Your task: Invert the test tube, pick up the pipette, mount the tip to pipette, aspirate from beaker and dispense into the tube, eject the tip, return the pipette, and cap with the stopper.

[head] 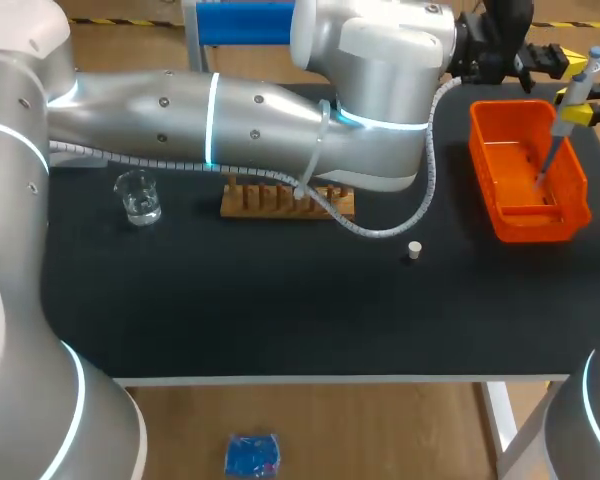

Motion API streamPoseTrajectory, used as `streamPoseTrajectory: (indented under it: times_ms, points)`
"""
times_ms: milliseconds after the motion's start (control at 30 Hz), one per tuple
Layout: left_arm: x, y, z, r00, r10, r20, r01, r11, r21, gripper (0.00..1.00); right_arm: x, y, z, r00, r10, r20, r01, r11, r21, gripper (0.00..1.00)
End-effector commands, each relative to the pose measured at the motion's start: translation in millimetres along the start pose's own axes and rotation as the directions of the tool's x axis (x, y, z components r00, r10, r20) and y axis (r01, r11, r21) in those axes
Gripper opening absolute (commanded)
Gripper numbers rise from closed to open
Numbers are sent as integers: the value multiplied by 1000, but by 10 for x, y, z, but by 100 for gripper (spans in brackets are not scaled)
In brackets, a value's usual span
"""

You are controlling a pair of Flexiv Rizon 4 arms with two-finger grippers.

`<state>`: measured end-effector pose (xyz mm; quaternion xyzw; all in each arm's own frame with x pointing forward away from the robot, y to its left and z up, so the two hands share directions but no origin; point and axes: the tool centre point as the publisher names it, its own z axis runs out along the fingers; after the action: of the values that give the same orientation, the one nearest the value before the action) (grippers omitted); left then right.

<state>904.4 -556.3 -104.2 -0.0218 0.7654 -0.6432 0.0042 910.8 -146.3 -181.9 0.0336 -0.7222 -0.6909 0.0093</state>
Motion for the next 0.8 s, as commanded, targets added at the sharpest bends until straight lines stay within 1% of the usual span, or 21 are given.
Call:
streamPoseTrajectory:
  times_ms: [33,533,600,633,700,733,767,800]
  points:
    - [-24,14,39,1000,-5,-6,4,1000,-29,0,-14,21,-9,1000,-1,-4,1,1000,0,0]
    - [-7,76,26,1000,-5,7,6,999,-43,0,-14,21,-9,1000,-1,-4,1,1000,0,0]
    - [-7,95,28,1000,-7,10,7,999,-37,0,-14,21,-9,1000,-1,-4,1,1000,0,0]
    - [-8,101,35,1000,-6,14,6,1000,-17,0,-14,21,-9,1000,-1,-4,1,1000,0,0]
    - [-11,114,41,1000,-6,13,6,1000,-13,0,-14,21,-9,1000,-1,-4,1,1000,0,0]
    - [-11,116,46,1000,-3,15,3,1000,6,0,-14,21,-9,1000,-1,-4,1,1000,0,0]
    - [-13,119,50,1000,-2,14,2,1000,9,0,-14,21,-9,1000,-1,-4,1,1000,0,0]
    - [-19,123,68,1000,-6,11,6,1000,-22,0,-14,21,-9,1000,-1,-4,1,1000,0,0]
